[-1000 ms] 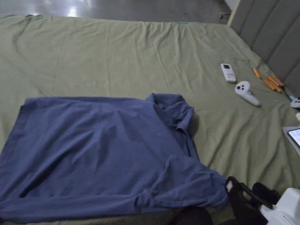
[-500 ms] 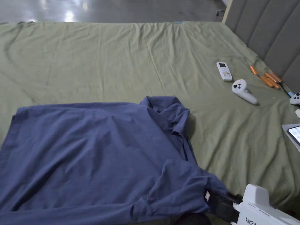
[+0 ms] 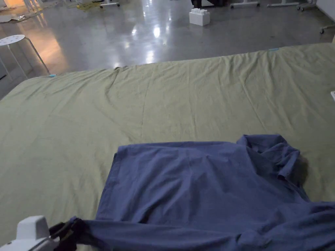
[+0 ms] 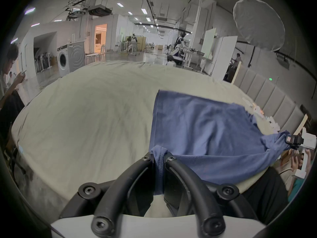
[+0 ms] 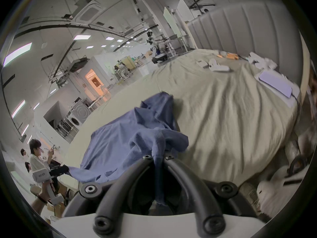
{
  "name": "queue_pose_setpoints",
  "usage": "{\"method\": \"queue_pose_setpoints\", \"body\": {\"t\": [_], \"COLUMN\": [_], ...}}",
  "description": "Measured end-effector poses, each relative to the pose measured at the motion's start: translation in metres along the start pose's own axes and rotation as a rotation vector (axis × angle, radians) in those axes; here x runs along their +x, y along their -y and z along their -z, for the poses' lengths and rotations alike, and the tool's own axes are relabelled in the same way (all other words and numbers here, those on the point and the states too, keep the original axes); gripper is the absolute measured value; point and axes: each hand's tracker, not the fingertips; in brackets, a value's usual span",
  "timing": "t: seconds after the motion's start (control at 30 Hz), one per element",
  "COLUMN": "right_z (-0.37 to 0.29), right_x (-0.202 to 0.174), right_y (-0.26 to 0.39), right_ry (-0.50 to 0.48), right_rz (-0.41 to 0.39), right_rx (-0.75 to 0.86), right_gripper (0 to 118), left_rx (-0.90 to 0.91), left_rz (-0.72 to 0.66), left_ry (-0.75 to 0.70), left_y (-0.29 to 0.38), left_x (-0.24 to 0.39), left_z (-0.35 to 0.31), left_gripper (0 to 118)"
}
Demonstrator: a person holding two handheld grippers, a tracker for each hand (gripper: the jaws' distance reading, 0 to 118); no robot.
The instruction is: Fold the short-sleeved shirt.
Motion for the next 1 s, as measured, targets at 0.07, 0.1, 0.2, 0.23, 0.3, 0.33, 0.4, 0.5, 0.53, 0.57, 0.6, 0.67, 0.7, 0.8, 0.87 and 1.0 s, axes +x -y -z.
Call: {"method": "queue_pose_setpoints", "body": {"t": [0.07, 0.1, 0.2, 0.23, 0.3, 0.33, 0.4, 0.5, 0.53, 0.57, 0.6, 0.67, 0.7, 0.8, 0.87, 1.0], "right_z": [0.021, 0.035, 0.086, 0.102, 0.133, 0.149, 0.170, 0.186, 0.189, 0.191, 0.190, 0.172, 0.162, 0.101, 0.054, -0.021], "right_x": [-0.012, -0.015, -0.007, -0.005, 0.000, 0.005, 0.008, 0.014, 0.016, 0.018, 0.021, 0.026, 0.026, 0.015, -0.002, -0.048], "right_y": [-0.028, -0.039, -0.068, -0.073, -0.077, -0.077, -0.070, -0.059, -0.056, -0.055, -0.051, -0.052, -0.053, -0.056, -0.055, -0.043], "right_ry": [0.014, 0.025, 0.058, 0.077, 0.120, 0.140, 0.171, 0.184, 0.191, 0.203, 0.209, 0.198, 0.201, 0.153, 0.124, 0.098], "right_rz": [-0.027, -0.033, 0.028, 0.047, 0.047, 0.037, 0.023, -0.054, -0.073, -0.087, -0.097, -0.130, -0.120, -0.083, -0.108, -0.209], "right_rx": [-0.007, -0.001, -0.058, -0.093, -0.150, -0.195, -0.239, -0.260, -0.269, -0.277, -0.281, -0.226, -0.185, 0.014, 0.116, 0.291], "right_gripper": [6, 6, 6, 6, 6, 6, 6, 16, 45, 69, 82, 80, 80, 80, 80, 81], "left_rx": [-0.020, -0.018, -0.080, -0.114, -0.135, -0.183, -0.248, -0.249, -0.253, -0.258, -0.253, -0.215, -0.217, -0.097, 0.053, 0.275], "left_rz": [0.052, 0.076, 0.014, -0.009, 0.013, 0.034, 0.051, 0.044, 0.032, 0.016, -0.003, -0.050, -0.067, -0.040, 0.015, 0.046], "left_ry": [-0.008, -0.006, 0.006, 0.010, -0.015, -0.032, -0.049, -0.064, -0.084, -0.096, -0.095, -0.023, 0.015, 0.048, 0.062, 0.027], "left_y": [-0.029, -0.041, -0.074, -0.082, -0.092, -0.095, -0.093, -0.080, -0.076, -0.073, -0.070, -0.066, -0.064, -0.062, -0.063, -0.055], "left_x": [0.004, 0.006, 0.008, 0.011, 0.014, 0.017, 0.020, 0.025, 0.024, 0.022, 0.016, 0.004, 0.002, 0.012, 0.022, 0.056], "left_z": [0.024, 0.037, 0.086, 0.102, 0.132, 0.147, 0.174, 0.191, 0.193, 0.193, 0.193, 0.176, 0.169, 0.089, 0.025, -0.088], "left_gripper": [9, 9, 9, 9, 9, 9, 9, 45, 75, 85, 87, 86, 86, 87, 87, 87]}}
